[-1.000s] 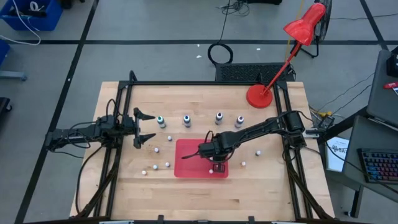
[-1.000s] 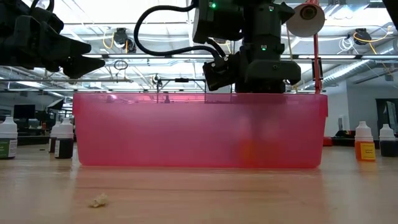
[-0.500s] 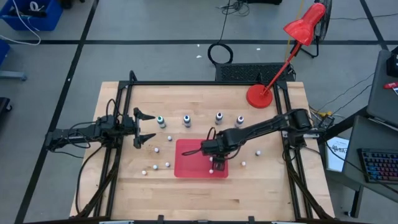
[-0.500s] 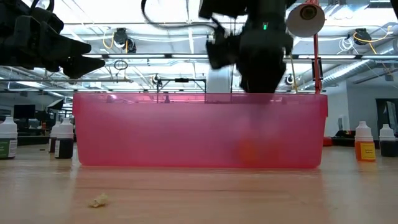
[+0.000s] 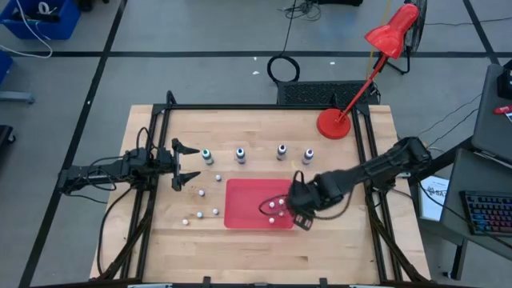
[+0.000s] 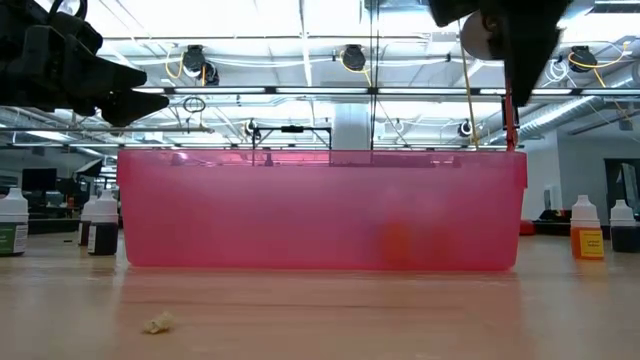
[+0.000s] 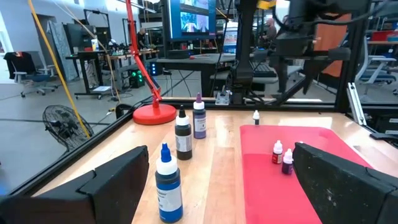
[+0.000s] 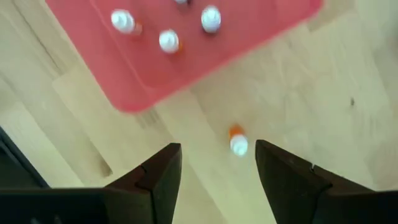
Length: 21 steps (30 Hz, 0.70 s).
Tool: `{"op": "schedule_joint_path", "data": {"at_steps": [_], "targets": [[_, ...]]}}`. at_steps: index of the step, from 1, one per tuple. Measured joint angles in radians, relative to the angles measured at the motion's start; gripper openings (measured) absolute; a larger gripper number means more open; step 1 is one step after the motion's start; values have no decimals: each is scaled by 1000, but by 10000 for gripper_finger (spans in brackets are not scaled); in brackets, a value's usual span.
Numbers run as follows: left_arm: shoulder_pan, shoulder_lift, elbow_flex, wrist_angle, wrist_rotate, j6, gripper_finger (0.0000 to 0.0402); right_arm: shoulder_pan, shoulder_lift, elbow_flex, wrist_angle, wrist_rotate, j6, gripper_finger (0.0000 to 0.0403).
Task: Pick & Place food coloring
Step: Put the small orange food coloring bottle into the pink bin
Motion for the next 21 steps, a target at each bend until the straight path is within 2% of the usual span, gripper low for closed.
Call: {"op": "schedule_joint_path", "data": {"at_steps": [6, 10, 16, 21], "targets": [[0, 0, 0, 0, 0, 0, 392, 75, 1, -61, 3, 90, 78, 192], [0, 0, 0, 0, 0, 0, 392, 80, 1, -157, 19, 91, 126, 192], [0, 0, 0, 0, 0, 0, 392, 76, 2, -305, 176, 86, 134, 192], [0, 0, 0, 0, 0, 0, 392, 74, 2, -397, 336, 40, 134, 192]]}}
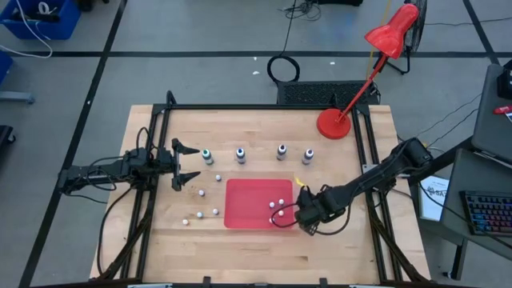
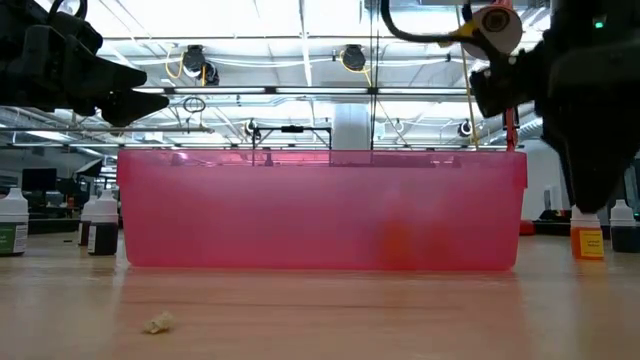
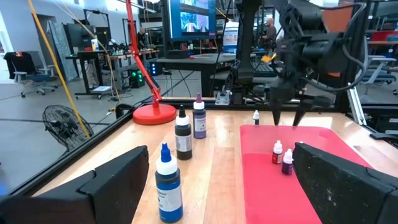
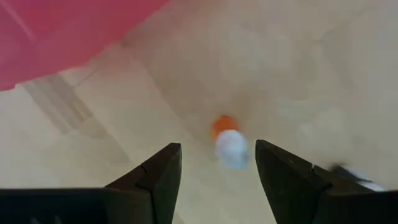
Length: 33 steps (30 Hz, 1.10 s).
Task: Pick & Place food coloring
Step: Put the small orange food coloring bottle into the pink bin
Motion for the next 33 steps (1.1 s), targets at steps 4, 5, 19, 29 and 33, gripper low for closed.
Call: {"op": "schedule_joint_path", "data": {"at_steps": [4, 5, 19, 29, 33], "targets": [[0, 0, 0, 0, 0, 0, 392, 0, 0, -59, 93, -5, 0, 192], [0, 0, 0, 0, 0, 0, 392, 0, 0, -71, 108, -5, 2, 192], [0, 0, 0, 0, 0, 0, 392, -20, 0, -122, 152, -3, -24, 125], [0, 0, 0, 0, 0, 0, 392, -25, -32, -100, 176, 27, -169, 50], [0, 0, 0, 0, 0, 0, 392, -31, -105, -11, 55, 89, -194, 50]]}}
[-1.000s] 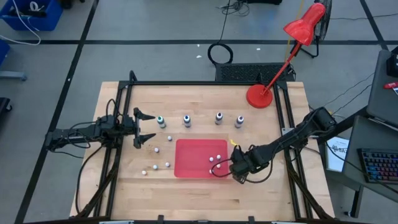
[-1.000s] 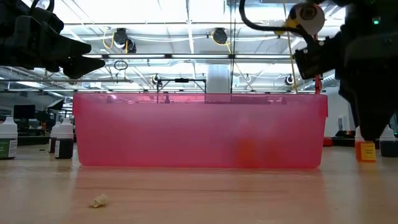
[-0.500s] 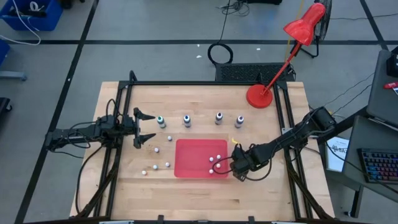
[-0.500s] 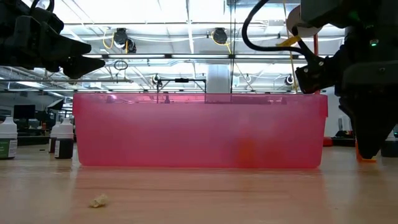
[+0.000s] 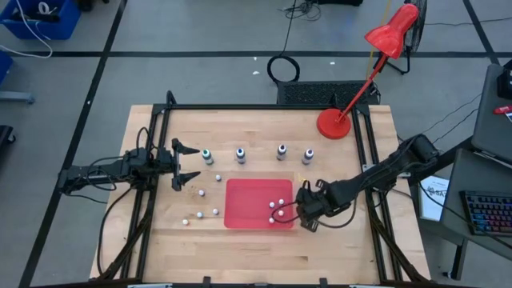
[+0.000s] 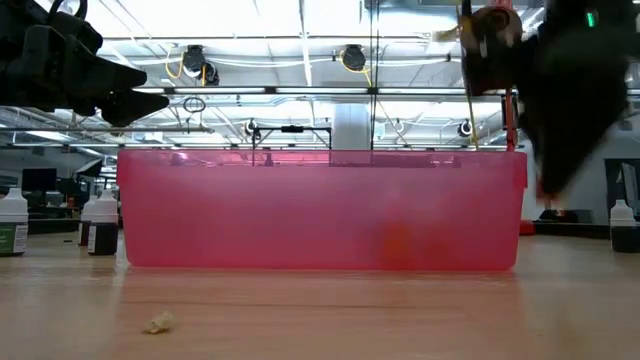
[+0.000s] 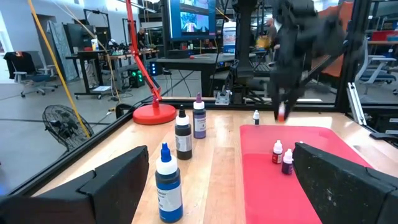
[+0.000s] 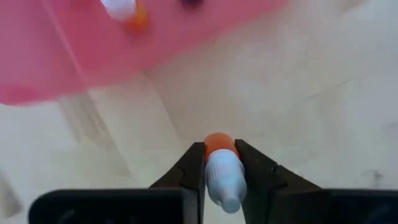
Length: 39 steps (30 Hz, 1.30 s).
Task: Pick & Place food coloring
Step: Put the small orange food coloring bottle into the pink bin
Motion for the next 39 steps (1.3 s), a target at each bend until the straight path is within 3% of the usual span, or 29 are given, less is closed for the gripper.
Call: {"op": "schedule_joint_path", "data": {"at_steps": [5, 10, 15, 22, 26, 29, 39], "targets": [[0, 0, 0, 0, 0, 0, 392, -26, -51, 184, -95, 90, -89, 50], [0, 0, 0, 0, 0, 0, 392, -72, -7, 397, -90, 97, -260, 50], [0, 0, 0, 0, 0, 0, 392, -141, 118, 635, -205, 88, -387, 50], [0, 0, 0, 0, 0, 0, 392, -225, 373, 922, -422, -53, -511, 50], [0, 0, 0, -1, 0, 0, 392, -259, 469, 908, -452, -102, -578, 50], [0, 0, 0, -1, 0, 0, 392, -276, 500, 846, -373, -137, -620, 50], [0, 0, 0, -1, 0, 0, 392, -334, 497, 590, -172, -169, -617, 50]]}}
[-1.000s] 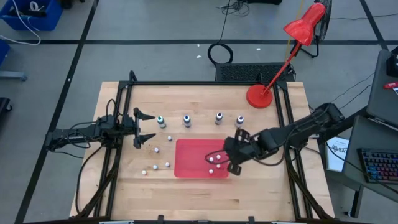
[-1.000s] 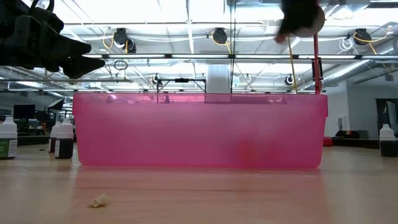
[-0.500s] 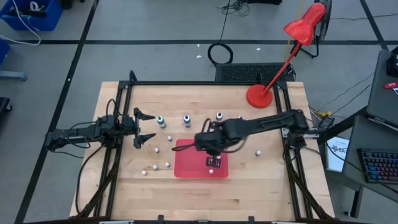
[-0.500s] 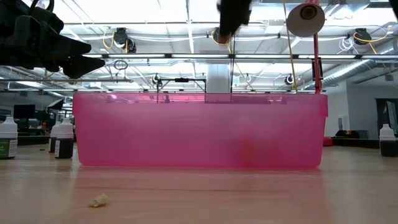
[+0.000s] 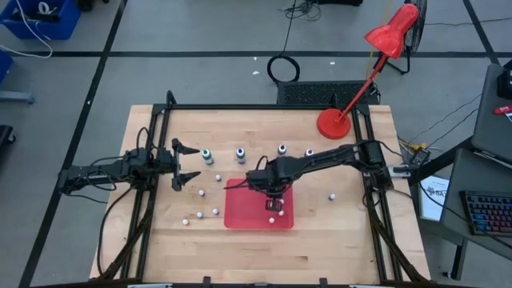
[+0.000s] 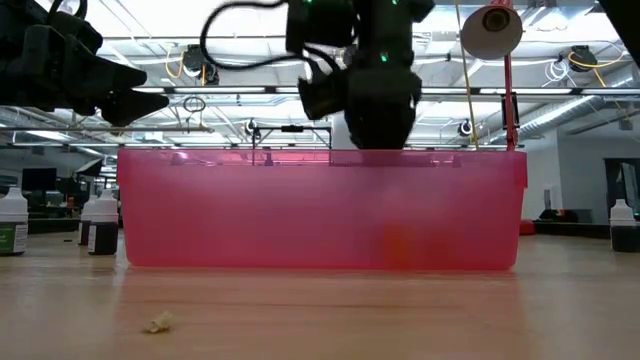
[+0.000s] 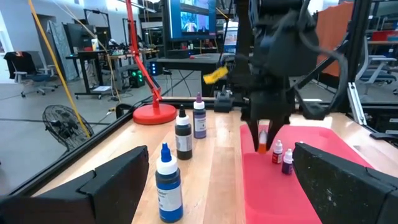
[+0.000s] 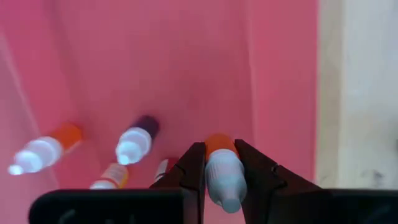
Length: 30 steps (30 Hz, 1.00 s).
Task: Pick & Place food coloring
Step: Put the small orange food coloring bottle into the pink bin
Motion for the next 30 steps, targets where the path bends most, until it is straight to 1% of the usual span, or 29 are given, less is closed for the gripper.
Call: {"op": "schedule_joint_path", "data": {"at_steps": [4, 15, 17, 20, 23, 26, 30], "targets": [[0, 0, 0, 0, 0, 0, 392, 0, 0, -59, 55, -3, 2, 50], [0, 0, 0, 0, 0, 0, 392, 4, -1, -113, 93, -13, 3, 51], [0, 0, 0, 0, 0, 0, 392, 4, -1, -113, 95, -15, 18, 71], [0, 0, 0, 0, 0, 0, 392, 4, -1, -113, 94, -29, 49, 121], [0, 0, 0, 0, 0, 0, 392, 4, -1, -113, 93, -30, 75, 159], [0, 0, 0, 0, 0, 0, 392, 4, -9, -113, 87, -37, 95, 182], [0, 0, 0, 0, 0, 0, 392, 3, -60, -113, 83, -56, 127, 191]]}}
